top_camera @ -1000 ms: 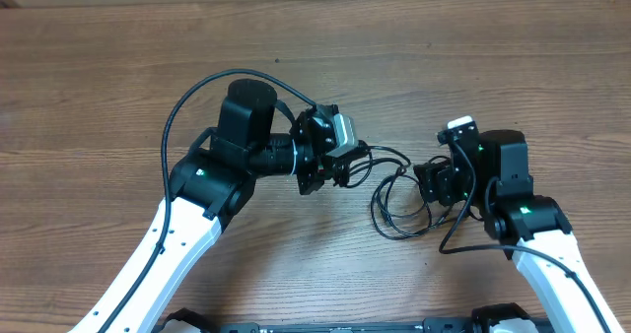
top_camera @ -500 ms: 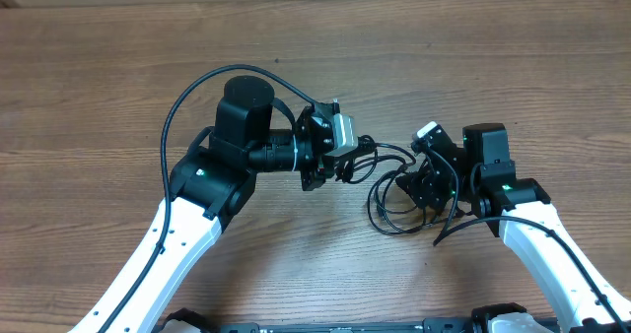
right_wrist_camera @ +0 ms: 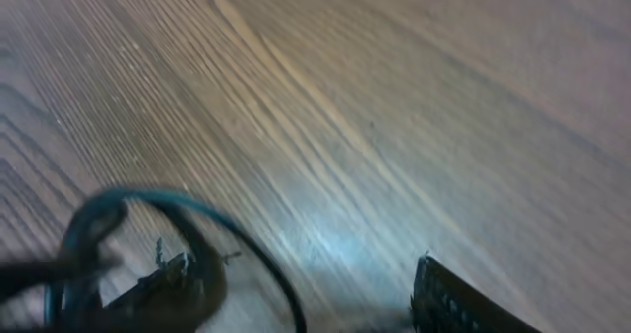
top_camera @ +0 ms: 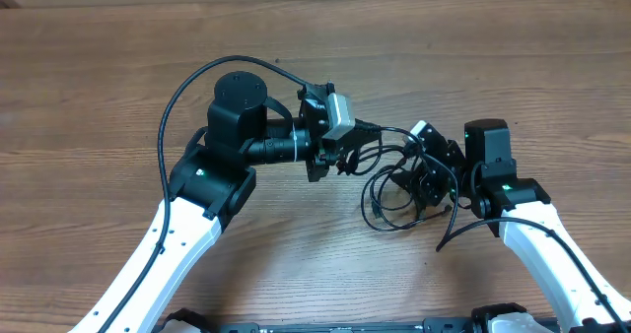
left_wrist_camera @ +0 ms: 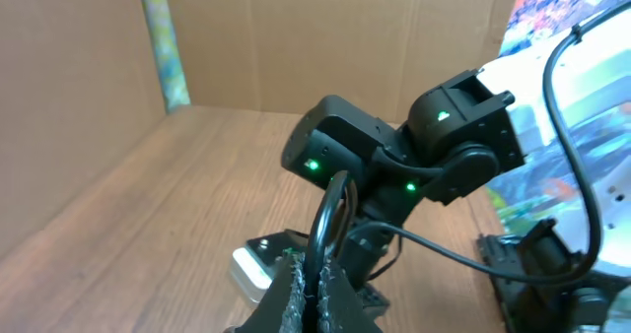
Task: Untangle cables
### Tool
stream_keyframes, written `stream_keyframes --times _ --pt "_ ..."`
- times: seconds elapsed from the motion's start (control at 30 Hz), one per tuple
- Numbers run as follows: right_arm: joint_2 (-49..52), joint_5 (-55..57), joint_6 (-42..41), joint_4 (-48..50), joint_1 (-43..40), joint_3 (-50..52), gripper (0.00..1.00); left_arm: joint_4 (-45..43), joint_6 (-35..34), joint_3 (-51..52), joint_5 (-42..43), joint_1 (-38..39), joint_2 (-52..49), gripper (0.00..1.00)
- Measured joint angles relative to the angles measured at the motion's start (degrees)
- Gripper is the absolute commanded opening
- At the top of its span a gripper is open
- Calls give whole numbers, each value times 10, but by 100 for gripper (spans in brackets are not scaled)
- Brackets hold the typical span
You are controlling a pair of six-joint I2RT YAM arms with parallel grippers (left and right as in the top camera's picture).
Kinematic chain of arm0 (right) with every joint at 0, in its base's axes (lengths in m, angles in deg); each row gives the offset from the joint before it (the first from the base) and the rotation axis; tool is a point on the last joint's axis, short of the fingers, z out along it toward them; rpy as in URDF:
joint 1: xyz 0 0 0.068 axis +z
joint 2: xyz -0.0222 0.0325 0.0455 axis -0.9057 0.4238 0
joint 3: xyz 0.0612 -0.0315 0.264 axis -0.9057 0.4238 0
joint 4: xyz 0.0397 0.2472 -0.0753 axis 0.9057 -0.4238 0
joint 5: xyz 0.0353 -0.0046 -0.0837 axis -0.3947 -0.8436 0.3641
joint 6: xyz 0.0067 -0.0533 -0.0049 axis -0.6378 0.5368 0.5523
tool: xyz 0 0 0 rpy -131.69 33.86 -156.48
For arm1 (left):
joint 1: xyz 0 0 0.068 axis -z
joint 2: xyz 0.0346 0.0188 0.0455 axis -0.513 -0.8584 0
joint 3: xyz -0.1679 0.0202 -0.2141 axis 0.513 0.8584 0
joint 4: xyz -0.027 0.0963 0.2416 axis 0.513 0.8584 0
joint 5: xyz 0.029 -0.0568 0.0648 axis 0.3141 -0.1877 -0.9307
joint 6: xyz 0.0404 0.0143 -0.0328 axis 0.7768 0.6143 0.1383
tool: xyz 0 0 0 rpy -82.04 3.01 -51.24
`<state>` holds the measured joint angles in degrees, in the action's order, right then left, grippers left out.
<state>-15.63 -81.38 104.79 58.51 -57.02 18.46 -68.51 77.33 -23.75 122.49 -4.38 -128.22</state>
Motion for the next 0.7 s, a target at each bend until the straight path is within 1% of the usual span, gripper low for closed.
stream_keyframes --times 0.13,0.2,0.27,0.37,0.43,0.5,0.53,0.57,0.6,0.7 --pt "0 -34 12 33 0 0 65 -3 -16 0 7 0 0 4" --pt "0 -50 16 42 0 0 61 -15 -26 0 9 0 0 4" --pt "0 -64 19 42 0 0 57 -40 -43 0 9 0 0 4" --pt "0 -80 21 38 0 0 57 -83 -72 0 10 0 0 4" --pt "5 -88 21 37 0 0 53 -106 -89 0 11 0 0 4" --pt "17 -98 21 37 0 0 41 -121 -106 0 13 0 0 4" --pt "24 -101 20 37 0 0 30 -124 -115 0 13 0 0 4" --pt "32 -105 20 35 0 0 13 -125 -120 0 13 0 0 4" --pt "38 -109 20 35 0 0 4 -125 -123 0 13 0 0 4" --pt "50 -114 21 31 0 0 4 -125 -134 0 13 0 0 4"
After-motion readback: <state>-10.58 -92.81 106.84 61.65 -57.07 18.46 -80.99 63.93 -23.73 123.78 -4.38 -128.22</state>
